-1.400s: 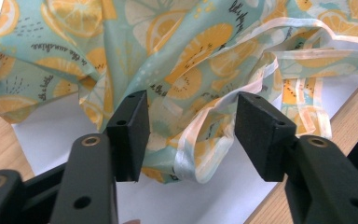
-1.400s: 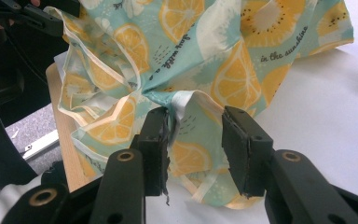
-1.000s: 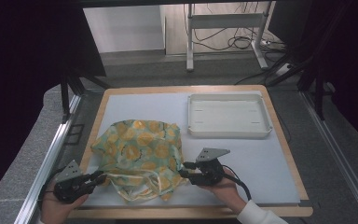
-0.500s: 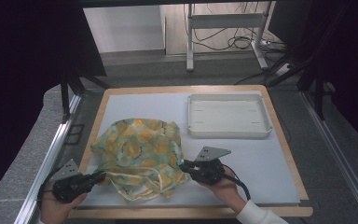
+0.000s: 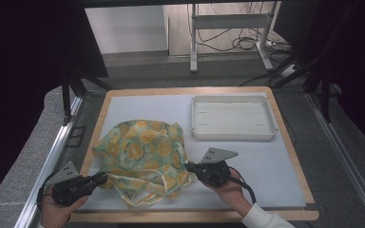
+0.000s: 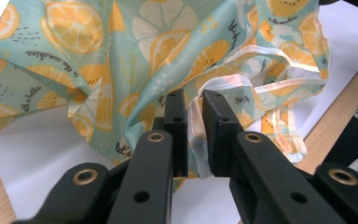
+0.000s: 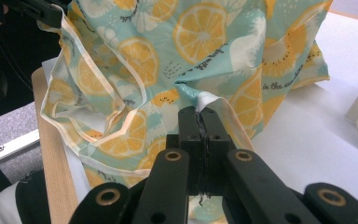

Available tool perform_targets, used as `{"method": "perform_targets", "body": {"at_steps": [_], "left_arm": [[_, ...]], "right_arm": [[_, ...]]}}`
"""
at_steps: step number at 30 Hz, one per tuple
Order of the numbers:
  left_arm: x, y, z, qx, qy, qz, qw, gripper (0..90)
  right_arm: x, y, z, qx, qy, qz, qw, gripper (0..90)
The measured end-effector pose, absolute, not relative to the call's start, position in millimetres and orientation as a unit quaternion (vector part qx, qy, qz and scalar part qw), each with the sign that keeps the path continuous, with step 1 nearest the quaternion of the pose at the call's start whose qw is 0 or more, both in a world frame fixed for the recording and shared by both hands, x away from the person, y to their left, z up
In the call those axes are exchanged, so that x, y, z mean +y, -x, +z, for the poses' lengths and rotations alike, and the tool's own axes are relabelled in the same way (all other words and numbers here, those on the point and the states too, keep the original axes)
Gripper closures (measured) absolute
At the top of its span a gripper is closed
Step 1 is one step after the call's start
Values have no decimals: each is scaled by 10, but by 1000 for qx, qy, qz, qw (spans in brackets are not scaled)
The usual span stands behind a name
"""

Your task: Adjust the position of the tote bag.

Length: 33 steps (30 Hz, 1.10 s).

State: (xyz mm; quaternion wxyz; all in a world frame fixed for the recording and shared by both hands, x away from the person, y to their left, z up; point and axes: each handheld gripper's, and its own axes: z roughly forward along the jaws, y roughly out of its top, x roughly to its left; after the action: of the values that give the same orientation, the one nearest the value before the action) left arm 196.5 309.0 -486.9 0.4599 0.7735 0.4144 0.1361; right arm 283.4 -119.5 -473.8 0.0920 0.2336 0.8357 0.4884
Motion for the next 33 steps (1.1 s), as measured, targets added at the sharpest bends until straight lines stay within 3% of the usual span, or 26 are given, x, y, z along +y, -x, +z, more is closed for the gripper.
{"method": "perform_targets", "body": {"at_steps": [20,33], "left_arm": [[3155,-1888,-4819,412,-762,137,480,796],[3120,-1843,-4781,402,-776,135,467,884]], "right_arm": [[-1134,-2897,-4694,832,-232,498,80,889],[-1190,-2869,-4581,822,-231,513,87,892]]}}
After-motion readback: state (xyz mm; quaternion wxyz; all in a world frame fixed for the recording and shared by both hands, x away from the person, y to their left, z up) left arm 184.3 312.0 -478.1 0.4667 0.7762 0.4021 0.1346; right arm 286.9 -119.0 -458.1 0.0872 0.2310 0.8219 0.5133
